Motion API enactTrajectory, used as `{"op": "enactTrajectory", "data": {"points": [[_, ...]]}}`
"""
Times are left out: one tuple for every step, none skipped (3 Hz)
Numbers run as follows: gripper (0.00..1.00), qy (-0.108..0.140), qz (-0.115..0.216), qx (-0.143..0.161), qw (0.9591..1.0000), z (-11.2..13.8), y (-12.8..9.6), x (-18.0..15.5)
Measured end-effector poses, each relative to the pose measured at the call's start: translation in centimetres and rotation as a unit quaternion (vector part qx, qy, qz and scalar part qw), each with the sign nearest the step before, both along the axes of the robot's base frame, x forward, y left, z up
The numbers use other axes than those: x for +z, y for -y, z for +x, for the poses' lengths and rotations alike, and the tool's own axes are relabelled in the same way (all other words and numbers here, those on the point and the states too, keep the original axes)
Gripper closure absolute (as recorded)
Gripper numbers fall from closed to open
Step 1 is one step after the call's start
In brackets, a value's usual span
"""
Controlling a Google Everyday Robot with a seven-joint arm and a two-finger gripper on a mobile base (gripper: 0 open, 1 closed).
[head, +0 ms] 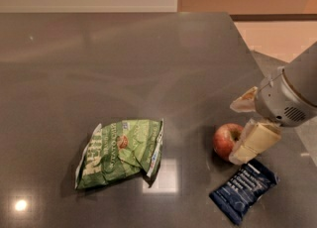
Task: Move apple near rxbar blueberry
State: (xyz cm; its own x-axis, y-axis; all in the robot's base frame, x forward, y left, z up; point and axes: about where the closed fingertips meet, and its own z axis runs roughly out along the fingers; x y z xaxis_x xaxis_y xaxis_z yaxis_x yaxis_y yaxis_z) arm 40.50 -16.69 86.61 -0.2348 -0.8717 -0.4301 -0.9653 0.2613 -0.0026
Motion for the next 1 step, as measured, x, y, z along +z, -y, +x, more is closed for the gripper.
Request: {"op": "enactTrajectory", "data": {"points": [[0.00, 0.000, 0.000, 0.000, 1.0000, 0.00, 0.00, 0.00]]}}
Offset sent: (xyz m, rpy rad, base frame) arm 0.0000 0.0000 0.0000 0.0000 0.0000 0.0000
